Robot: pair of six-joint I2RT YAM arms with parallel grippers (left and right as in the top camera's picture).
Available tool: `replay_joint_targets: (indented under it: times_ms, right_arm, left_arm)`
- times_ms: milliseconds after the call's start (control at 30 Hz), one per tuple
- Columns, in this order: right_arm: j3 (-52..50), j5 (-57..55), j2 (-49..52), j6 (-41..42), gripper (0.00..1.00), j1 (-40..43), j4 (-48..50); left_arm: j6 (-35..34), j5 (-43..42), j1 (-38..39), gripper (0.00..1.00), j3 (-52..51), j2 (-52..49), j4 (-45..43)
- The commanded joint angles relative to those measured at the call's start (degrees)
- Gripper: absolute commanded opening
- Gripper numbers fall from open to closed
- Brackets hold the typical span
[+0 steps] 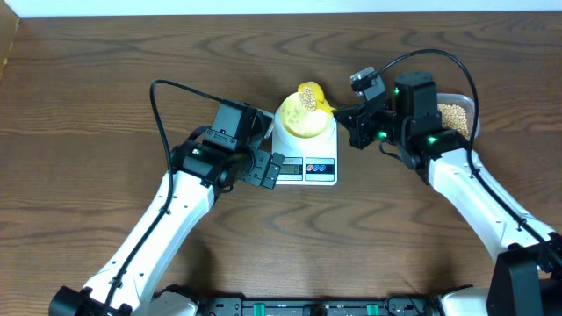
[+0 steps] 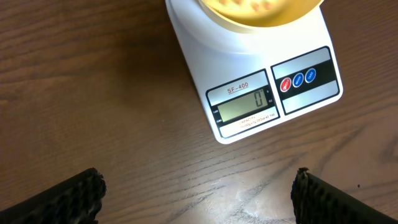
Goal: Scoop item into bowl and weigh 50g on scale
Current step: 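Tilt the scoop with the right gripper to pour soybeans into bowl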
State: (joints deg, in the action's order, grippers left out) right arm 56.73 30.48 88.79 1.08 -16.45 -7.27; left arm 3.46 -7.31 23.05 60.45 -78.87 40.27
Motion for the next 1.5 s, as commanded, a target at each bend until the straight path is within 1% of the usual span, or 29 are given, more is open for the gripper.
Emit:
replay_joint_targets:
  times_ms: [0, 233, 467, 633, 767, 1033, 1200, 1333, 1467]
  right_arm:
    - [0.2, -2.1, 0.5, -3.3, 0.01, -0.3, 0.0]
    - [0.2, -2.1, 0.2, -6.4, 0.01, -0.4, 0.2]
    - [0.2, -6.9, -0.4, -9.0, 0.01, -0.5, 0.4]
    - [0.3, -7.2, -0.4, -10.1, 0.01, -0.6, 0.9]
    - [0.3, -8.3, -1.5, -13.7, 0.01, -2.0, 1.1]
    - [0.3, -12.3, -3.3, -15.5, 0.01, -3.5, 0.9]
    - [0.3, -12.6, -3.3, -16.6, 0.01, -3.6, 0.8]
    - [0.3, -13.1, -3.4, -20.7, 0.01, -4.3, 1.3]
    - [0.3, -13.0, -4.3, -20.7, 0.01, -5.2, 1.1]
  left_arm:
    - [0.8, 0.3, 0.1, 0.98, 0.0, 0.2, 0.1]
    - [0.8, 0.3, 0.1, 0.98, 0.0, 0.2, 0.1]
    - [0.8, 0.3, 0.1, 0.98, 0.0, 0.2, 0.1]
    - [0.8, 0.3, 0.1, 0.98, 0.0, 0.2, 0.1]
    - [0.8, 0.3, 0.1, 0.98, 0.0, 0.2, 0.1]
    - [0.8, 0.3, 0.1, 0.98, 0.0, 0.2, 0.1]
    - [0.8, 0.3, 0.1, 0.98, 0.0, 0.2, 0.1]
    - [0.8, 0.3, 0.1, 0.98, 0.0, 0.2, 0.1]
    - [0.8, 0.3, 0.1, 0.98, 0.0, 0.2, 0.1]
